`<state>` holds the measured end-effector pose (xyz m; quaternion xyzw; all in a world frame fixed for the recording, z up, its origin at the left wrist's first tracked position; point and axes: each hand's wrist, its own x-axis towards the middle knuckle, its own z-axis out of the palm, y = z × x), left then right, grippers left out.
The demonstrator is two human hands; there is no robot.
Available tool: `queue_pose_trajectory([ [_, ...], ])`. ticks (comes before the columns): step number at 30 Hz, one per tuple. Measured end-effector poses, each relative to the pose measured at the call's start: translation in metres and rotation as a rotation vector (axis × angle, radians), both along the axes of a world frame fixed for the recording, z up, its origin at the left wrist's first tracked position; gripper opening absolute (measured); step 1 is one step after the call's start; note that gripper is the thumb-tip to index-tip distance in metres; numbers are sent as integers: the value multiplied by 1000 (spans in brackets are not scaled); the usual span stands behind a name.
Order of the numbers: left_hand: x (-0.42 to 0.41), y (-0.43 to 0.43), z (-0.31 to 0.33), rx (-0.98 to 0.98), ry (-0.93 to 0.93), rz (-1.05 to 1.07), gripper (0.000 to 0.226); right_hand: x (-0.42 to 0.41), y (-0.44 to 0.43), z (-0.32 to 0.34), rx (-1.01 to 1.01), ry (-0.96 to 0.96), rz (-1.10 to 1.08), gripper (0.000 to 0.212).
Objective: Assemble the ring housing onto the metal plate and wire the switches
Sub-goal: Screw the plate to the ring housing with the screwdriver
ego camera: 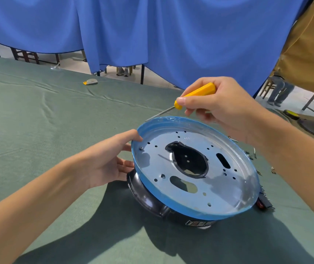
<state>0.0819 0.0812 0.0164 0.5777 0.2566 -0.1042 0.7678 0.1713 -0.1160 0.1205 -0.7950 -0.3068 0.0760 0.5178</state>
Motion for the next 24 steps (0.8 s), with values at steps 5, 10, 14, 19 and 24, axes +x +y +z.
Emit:
queue_pose_trajectory([
  [5,2,-1,-1,-26,-8,11,64,-3,4,-2,6,-196,11,21],
  [10,2,0,0,-25,-29,20,98,-5,19,-6,-125,-325,33,23],
  [14,1,2,-1,-61,-39,6,105,-4,24,-8,-132,-319,49,23],
  [19,2,4,-2,-81,-43,-7,105,-2,25,-7,-160,-336,55,23],
  [24,2,6,0,-88,-48,-18,104,0,25,-6,-153,-328,54,23],
])
